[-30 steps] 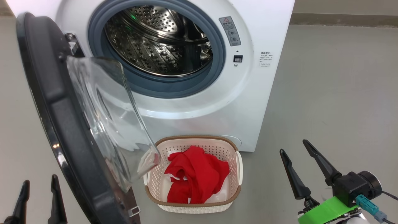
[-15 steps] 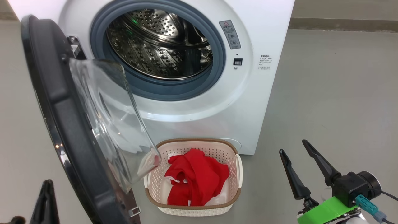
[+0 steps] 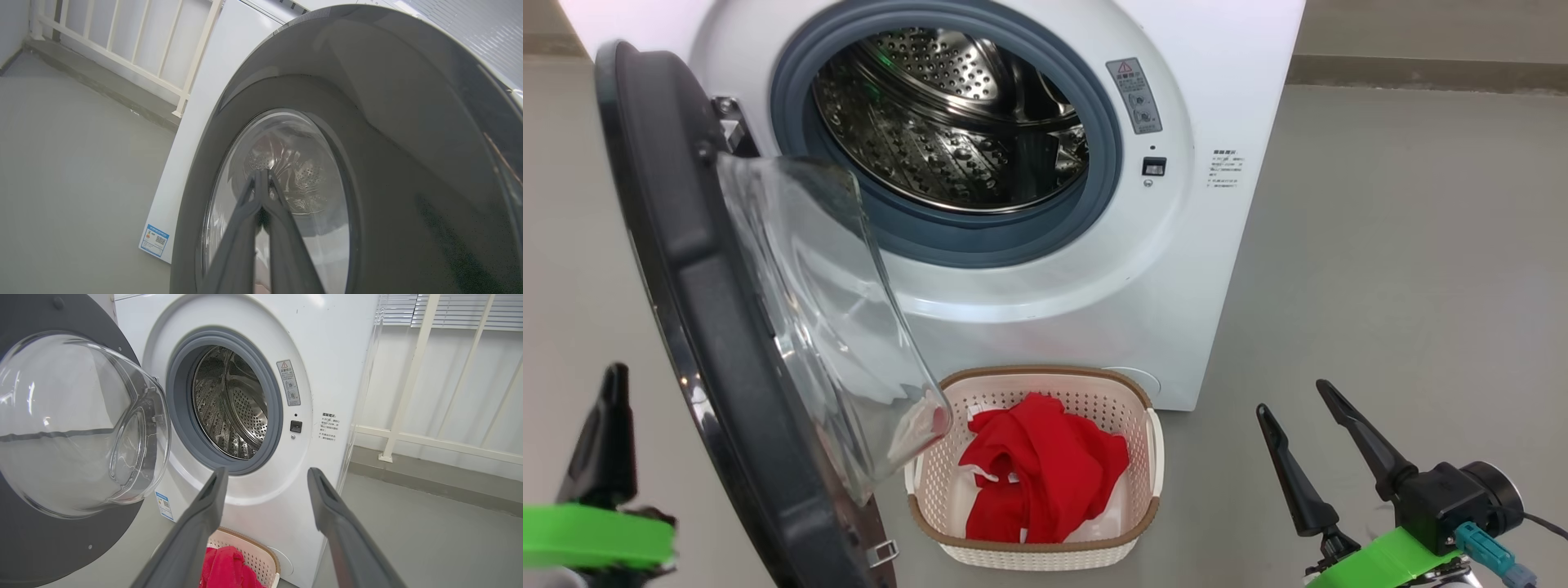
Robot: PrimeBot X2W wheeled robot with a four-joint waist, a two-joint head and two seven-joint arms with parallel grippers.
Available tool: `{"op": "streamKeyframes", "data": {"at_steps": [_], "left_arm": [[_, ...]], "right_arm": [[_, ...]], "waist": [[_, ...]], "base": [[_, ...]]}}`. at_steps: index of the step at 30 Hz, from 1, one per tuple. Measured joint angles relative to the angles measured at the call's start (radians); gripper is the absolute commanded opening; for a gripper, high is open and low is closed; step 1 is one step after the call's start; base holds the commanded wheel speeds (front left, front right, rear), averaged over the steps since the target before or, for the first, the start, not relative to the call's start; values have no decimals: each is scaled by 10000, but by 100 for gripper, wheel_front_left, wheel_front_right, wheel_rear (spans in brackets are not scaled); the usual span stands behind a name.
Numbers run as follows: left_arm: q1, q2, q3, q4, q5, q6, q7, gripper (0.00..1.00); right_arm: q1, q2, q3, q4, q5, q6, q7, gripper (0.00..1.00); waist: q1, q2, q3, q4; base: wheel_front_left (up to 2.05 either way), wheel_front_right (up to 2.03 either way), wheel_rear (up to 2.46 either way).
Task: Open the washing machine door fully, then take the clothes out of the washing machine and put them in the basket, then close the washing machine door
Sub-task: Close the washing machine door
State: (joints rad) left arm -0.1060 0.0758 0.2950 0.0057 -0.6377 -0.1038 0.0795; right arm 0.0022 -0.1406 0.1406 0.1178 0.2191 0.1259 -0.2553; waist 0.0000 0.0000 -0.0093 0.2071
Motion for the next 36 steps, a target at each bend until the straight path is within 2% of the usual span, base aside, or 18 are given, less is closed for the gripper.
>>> {"op": "streamKeyframes", "data": {"at_steps": [2, 7, 10, 15, 20, 27, 36], "left_arm": [[-139, -104, 278, -447, -1160, 374, 926, 0], [-529, -366, 892, -1609, -4165, 1739, 2817, 0], [-717, -380, 1304, -2063, -5919, 2571, 3475, 0], [-793, -445, 1515, -2698, -8006, 3597, 4270, 0], [-779, -451, 1310, -3112, -8525, 3806, 4485, 0], [-773, -445, 1162, -3252, -8809, 3808, 4364, 0], [-797, -443, 479, -3212, -8966, 3804, 3931, 0]], "right_arm": [[1, 0, 0, -6, 0, -2, 0, 100], [3, 4, -19, -15, 0, -2, 0, 100], [2, -4, -25, -36, 0, -2, 0, 100], [-10, -10, -25, -102, 0, 0, 0, 100], [-35, -46, -8, -134, 0, 0, 0, 100], [-117, -127, 38, -184, 107, -2, 0, 100], [-445, -144, 44, -199, 107, -2, 0, 100]], "waist": [[0, 0, 23, -21], [0, 0, 122, -83], [0, 0, 207, -125], [0, 0, 357, -236], [0, 0, 548, -320], [0, 0, 753, -627], [0, 0, 1038, -1176]], "base": [[0, 0, 0], [0, 0, 0], [0, 0, 0], [0, 0, 0], [0, 0, 0], [0, 0, 0], [0, 0, 0]]}}
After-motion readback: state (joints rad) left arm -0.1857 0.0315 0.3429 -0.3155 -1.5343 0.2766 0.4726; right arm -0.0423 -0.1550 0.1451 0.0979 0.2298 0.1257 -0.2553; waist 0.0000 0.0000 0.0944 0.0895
